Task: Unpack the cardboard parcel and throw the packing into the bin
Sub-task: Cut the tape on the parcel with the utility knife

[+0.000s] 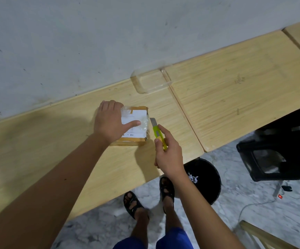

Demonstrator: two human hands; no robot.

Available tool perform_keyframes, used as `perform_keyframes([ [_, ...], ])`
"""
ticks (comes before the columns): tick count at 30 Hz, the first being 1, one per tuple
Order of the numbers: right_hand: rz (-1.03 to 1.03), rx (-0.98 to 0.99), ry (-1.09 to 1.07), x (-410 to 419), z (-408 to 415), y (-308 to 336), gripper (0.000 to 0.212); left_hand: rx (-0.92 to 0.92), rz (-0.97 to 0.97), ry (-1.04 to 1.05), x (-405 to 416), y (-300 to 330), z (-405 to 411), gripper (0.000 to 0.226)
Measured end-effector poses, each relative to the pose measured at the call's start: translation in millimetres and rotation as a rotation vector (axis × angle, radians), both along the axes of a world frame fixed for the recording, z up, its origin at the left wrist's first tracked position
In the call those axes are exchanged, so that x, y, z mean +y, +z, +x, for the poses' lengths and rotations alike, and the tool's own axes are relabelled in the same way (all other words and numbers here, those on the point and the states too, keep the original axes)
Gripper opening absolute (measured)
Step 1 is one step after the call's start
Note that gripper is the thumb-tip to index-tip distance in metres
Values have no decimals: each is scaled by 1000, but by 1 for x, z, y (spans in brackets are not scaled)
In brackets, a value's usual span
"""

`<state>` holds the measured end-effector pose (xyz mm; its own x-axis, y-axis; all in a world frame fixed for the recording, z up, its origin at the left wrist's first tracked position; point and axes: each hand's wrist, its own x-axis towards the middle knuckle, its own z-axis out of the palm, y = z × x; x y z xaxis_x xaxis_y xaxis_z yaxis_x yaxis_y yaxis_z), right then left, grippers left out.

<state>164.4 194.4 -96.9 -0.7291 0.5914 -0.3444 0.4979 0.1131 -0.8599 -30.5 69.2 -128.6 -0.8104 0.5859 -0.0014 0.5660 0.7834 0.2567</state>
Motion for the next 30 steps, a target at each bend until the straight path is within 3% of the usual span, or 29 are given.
perform_keyframes([
  [9, 31, -9, 43, 8, -17, -7, 42, -32, 30, 53, 1, -4, 2, 93],
  [18, 189, -43, 208, 26, -13, -10, 46, -37, 67, 88, 1, -10, 5, 94],
  [30, 142, -4, 220, 16, 23, -5, 45, -55, 94, 104, 0, -10, 5, 94],
])
